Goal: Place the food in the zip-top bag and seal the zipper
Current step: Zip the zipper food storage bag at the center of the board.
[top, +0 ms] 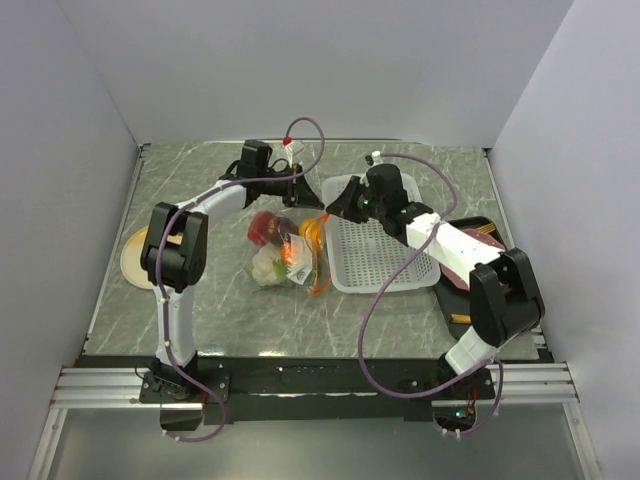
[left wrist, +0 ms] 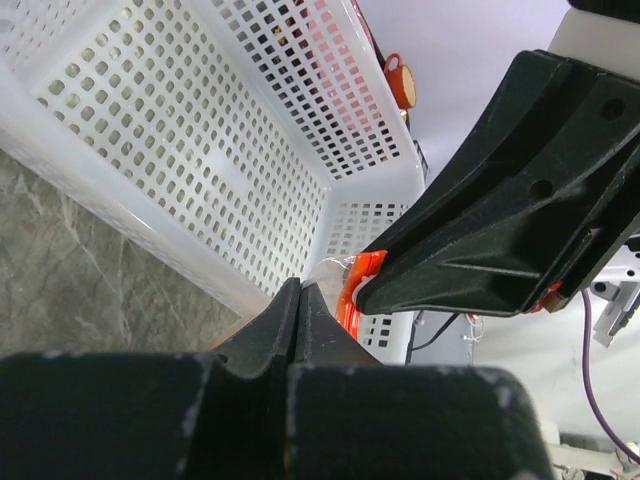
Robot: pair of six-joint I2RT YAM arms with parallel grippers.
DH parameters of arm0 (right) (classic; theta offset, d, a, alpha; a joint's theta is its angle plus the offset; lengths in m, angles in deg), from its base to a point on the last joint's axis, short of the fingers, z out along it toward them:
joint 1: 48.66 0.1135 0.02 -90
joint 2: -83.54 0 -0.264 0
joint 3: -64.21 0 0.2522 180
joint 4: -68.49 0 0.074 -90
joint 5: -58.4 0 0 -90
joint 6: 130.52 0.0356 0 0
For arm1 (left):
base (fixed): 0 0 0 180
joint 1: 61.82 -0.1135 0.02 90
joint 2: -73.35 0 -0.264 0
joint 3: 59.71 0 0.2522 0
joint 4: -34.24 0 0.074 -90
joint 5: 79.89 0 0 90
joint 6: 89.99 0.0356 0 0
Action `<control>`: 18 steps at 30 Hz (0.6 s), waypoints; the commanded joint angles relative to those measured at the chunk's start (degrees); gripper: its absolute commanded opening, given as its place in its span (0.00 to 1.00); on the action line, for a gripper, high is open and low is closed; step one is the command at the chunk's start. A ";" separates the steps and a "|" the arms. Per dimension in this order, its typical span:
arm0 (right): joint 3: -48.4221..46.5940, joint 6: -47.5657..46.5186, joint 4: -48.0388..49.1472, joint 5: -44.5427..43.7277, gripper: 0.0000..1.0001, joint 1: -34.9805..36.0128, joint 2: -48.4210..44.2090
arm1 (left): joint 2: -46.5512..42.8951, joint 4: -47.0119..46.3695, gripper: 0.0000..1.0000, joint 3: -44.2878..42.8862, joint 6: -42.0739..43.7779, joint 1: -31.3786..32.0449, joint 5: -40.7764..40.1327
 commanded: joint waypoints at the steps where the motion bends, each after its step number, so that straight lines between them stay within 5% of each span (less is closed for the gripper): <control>1: 1.38 0.37 -4.24 3.10 0.15 2.39 -3.63 | -3.92 -6.59 0.01 0.64 -0.31 -2.79 -9.06; 18: 1.91 2.22 -5.12 -5.15 0.17 7.14 -3.28 | -5.51 -7.82 0.01 2.31 -1.36 -3.58 -9.34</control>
